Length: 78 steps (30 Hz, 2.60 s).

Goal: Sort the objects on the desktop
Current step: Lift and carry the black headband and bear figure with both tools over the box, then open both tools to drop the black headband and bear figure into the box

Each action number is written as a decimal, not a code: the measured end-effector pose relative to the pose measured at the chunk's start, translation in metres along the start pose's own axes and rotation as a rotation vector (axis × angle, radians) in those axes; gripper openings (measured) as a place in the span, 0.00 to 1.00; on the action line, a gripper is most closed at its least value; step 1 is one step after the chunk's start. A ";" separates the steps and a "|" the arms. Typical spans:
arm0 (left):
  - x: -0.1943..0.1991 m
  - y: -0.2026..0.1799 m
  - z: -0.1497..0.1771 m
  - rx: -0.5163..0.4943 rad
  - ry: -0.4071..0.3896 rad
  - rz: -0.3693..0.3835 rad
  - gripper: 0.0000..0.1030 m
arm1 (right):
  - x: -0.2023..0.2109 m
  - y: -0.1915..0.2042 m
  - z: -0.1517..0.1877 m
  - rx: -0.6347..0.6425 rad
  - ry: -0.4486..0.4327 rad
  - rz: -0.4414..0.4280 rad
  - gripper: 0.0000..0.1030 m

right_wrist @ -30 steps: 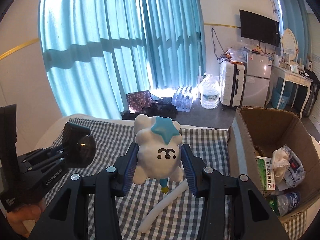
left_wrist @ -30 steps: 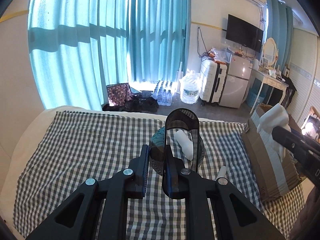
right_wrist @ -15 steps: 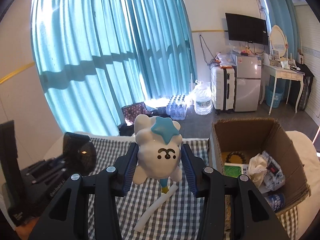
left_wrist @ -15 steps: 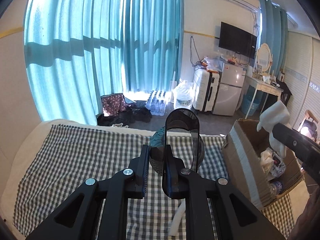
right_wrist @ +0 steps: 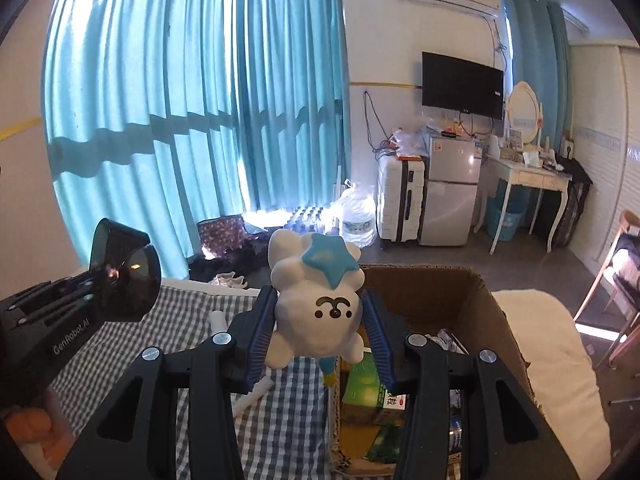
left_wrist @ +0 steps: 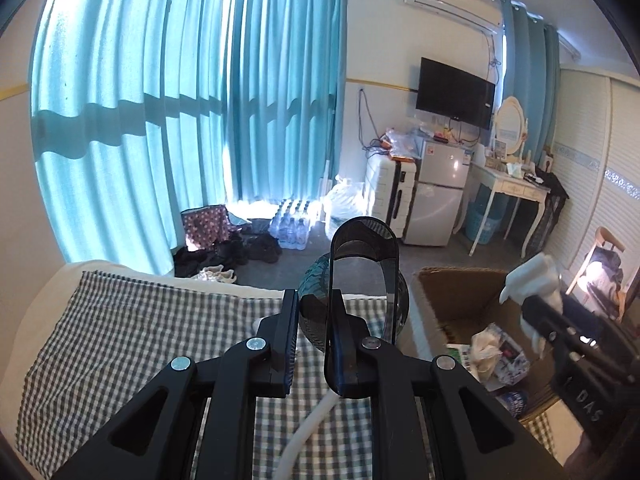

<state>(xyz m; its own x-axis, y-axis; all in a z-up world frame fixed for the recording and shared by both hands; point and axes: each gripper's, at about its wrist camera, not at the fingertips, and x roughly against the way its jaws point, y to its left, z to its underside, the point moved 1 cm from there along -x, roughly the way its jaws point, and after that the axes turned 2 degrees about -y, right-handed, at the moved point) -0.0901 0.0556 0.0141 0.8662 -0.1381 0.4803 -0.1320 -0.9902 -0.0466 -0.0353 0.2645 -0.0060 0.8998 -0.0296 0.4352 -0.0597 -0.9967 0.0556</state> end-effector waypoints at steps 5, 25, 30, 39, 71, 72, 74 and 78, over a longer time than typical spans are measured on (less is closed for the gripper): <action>0.004 -0.028 -0.006 -0.040 -0.019 0.024 0.14 | 0.005 -0.022 -0.002 -0.011 -0.019 0.052 0.42; -0.041 -0.145 0.011 -0.143 0.020 0.146 0.14 | 0.025 -0.118 -0.003 -0.103 -0.090 0.189 0.42; -0.066 -0.168 0.032 -0.162 0.067 0.156 0.14 | 0.013 -0.141 0.007 -0.149 -0.040 0.184 0.43; -0.101 -0.198 0.064 -0.195 0.163 0.182 0.14 | -0.028 -0.152 0.036 -0.162 0.117 0.158 0.42; -0.065 -0.142 0.039 -0.173 0.108 0.133 0.53 | -0.013 -0.136 0.024 -0.177 0.070 0.178 0.43; -0.062 -0.137 0.036 -0.167 0.100 0.127 0.55 | -0.012 -0.133 0.022 -0.171 0.064 0.175 0.43; -0.056 -0.128 0.030 -0.156 0.086 0.118 0.59 | -0.010 -0.127 0.020 -0.155 0.056 0.169 0.43; -0.044 -0.108 0.022 -0.128 0.063 0.095 0.64 | -0.006 -0.120 0.017 -0.145 0.040 0.157 0.43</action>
<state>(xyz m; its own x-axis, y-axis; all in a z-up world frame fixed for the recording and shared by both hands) -0.1036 0.1685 -0.0214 0.8154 -0.2251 0.5333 -0.2756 -0.9612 0.0156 -0.0265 0.3831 -0.0306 0.8569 -0.1776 0.4840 -0.2618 -0.9586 0.1119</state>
